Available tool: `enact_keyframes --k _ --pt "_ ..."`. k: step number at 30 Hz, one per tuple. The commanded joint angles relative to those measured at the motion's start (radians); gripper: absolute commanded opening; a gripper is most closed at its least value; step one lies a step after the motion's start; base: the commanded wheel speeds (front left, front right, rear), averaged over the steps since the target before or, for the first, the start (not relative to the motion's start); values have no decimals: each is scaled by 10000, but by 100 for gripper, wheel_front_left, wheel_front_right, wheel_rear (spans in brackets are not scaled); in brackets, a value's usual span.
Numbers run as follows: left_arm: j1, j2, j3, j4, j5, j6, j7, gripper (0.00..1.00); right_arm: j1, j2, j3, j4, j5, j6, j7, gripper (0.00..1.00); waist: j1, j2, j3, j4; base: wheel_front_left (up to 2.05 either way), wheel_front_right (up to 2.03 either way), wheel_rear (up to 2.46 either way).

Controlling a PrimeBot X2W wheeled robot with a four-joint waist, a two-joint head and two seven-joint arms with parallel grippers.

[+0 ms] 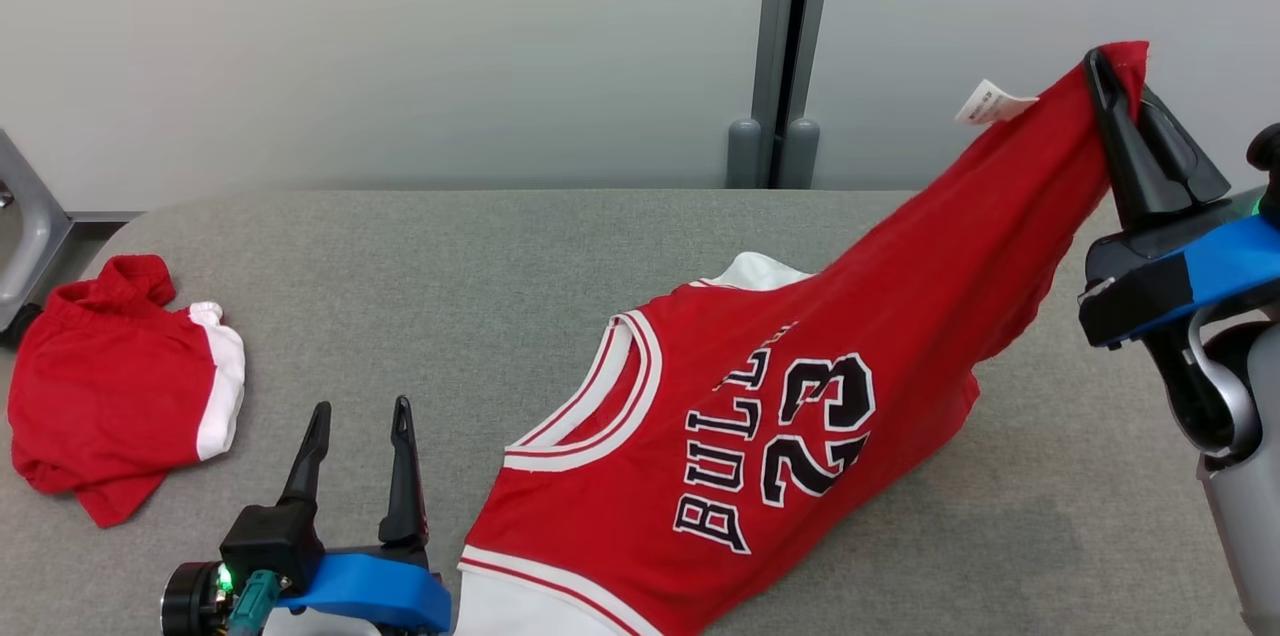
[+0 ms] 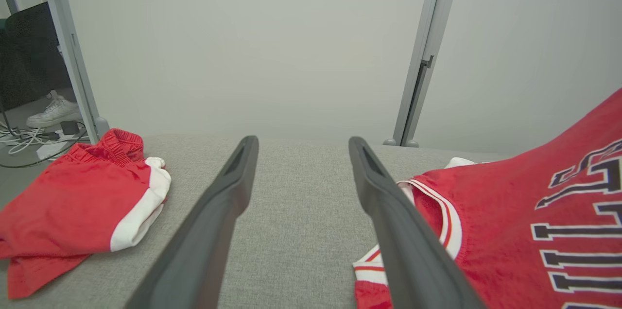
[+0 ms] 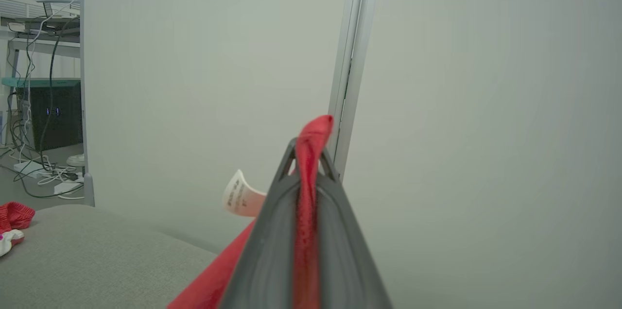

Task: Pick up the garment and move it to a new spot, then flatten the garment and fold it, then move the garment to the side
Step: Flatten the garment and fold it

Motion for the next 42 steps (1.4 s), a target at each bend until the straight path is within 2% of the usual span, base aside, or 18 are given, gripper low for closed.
enact_keyframes --k 1,24,33,42 --pt "68 -7 -18 -47 -7 52 -30 100 236 27 -78 -72 -90 2 82 0 0 0 2 15 0 0 0" --pt "108 -5 121 -305 -83 235 -30 100 712 336 -534 -1762 -633 2 1024 0 0 0 195 -514 0 0 0" --pt "-246 -7 34 -312 -60 182 -30 100 663 260 -792 -1495 -675 2 1028 0 0 0 604 -317 0 0 0" --pt "-773 -9 -251 -271 -191 219 -30 100 -289 -94 -783 -151 -897 2 767 0 0 0 1255 305 0 0 0"
